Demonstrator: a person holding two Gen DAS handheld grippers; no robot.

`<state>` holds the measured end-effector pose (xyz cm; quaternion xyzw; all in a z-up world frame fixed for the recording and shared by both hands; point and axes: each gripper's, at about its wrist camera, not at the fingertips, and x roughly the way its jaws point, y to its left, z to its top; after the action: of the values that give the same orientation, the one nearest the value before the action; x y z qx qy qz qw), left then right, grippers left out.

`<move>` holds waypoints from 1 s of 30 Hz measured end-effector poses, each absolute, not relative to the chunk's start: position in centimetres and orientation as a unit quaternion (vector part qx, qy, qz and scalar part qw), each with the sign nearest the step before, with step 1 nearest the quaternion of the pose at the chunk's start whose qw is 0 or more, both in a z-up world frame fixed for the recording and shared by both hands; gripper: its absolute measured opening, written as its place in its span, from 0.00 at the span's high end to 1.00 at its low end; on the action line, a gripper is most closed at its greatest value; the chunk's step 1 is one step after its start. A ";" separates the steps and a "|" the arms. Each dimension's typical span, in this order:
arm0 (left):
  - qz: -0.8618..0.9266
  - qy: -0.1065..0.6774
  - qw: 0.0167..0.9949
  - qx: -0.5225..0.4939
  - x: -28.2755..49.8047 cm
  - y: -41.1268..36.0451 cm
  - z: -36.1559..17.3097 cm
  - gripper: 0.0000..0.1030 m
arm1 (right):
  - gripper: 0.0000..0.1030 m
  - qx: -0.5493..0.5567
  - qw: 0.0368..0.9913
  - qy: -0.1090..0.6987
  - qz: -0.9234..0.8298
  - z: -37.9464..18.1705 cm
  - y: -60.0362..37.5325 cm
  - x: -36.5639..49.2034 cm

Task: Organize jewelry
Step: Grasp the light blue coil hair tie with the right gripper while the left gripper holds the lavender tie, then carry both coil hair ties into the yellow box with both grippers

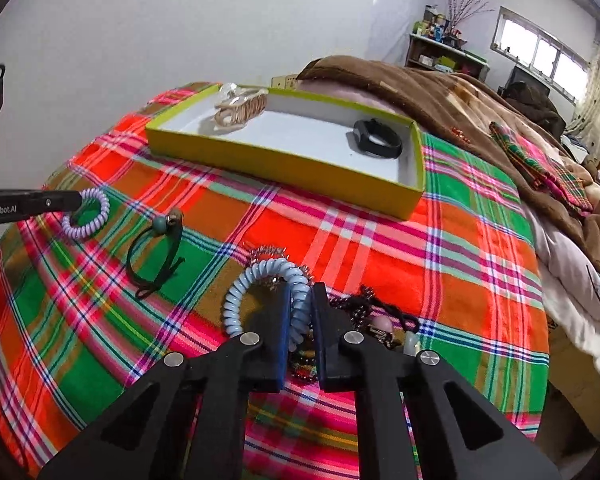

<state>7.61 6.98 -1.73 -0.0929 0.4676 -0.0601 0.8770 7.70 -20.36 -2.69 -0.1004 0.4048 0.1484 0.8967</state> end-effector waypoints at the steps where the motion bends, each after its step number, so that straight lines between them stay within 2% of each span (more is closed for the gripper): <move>1: -0.060 0.466 0.878 -0.093 7.6 7.0 -1.6 0.90 | 0.90 -0.097 0.898 0.403 0.150 -2.5 -20.4 7.7; 17: -0.083 0.433 0.894 -0.086 9.6 5.9 2.4 0.90 | 0.90 -0.054 0.916 0.367 0.151 2.0 -21.8 9.2; 30: -0.107 0.413 0.900 -0.090 15.9 3.6 4.2 0.90 | 0.90 -0.031 0.920 0.361 0.153 4.9 -20.6 18.4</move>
<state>15.88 3.58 4.16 -0.0898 0.4133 -0.1071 0.8998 18.44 -20.60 4.89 -0.0314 0.3607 0.1528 0.9195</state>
